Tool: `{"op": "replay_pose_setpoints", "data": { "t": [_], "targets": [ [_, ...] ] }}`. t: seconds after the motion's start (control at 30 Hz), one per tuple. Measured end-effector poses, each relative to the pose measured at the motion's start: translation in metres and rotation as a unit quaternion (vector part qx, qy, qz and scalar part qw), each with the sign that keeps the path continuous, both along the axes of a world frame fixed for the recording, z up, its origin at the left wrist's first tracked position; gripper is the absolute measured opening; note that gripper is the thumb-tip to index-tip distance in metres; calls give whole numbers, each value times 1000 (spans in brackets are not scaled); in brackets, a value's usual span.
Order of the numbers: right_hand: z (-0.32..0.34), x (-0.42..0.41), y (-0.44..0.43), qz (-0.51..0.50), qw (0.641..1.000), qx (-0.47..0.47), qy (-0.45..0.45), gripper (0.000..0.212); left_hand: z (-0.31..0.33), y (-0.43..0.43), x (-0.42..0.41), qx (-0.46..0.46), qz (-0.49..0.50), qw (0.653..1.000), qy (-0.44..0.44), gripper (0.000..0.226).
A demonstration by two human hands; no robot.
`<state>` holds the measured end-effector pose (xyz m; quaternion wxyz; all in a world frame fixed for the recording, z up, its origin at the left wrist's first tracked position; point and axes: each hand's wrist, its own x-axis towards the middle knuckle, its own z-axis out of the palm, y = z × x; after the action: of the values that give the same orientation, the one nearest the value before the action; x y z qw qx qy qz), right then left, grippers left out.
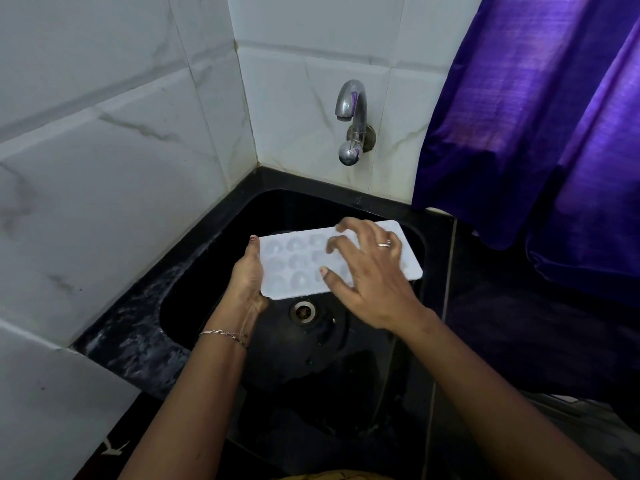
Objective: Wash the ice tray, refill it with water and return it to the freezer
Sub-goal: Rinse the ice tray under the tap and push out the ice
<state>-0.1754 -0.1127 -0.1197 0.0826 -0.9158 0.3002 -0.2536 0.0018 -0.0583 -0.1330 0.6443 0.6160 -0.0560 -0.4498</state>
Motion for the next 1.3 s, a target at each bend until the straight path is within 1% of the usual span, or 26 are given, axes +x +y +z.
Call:
{"op": "replay_pose_setpoints", "data": {
  "t": [0.13,0.27,0.47,0.63,0.8,0.9,1.07,1.3],
  "targets": [
    [-18,-45,-22,-80,997,9,10,41,-1,4,10,-3,13,1000,1,42],
    [-29,-65,-32,-114,993,6,32,42,-2,7,13,0,17,1000,-1,42],
    [-32,-62,-35,-86,996,14,32,38,-1,8,17,9,22,1000,-8,42],
    [-36,-61,-35,-73,997,19,29,42,-1,8,20,16,21,1000,-6,41],
    [-34,-64,-37,-94,995,9,28,42,-3,9,18,11,14,1000,7,43],
    [-32,-64,-37,-102,994,-6,44,42,-5,9,18,8,6,1000,25,46],
    [-35,-62,-34,-80,995,26,53,41,-1,8,20,4,6,1000,20,46],
    [-33,-66,-37,-88,994,22,62,45,-10,10,21,2,2,1000,25,48]
  ]
}}
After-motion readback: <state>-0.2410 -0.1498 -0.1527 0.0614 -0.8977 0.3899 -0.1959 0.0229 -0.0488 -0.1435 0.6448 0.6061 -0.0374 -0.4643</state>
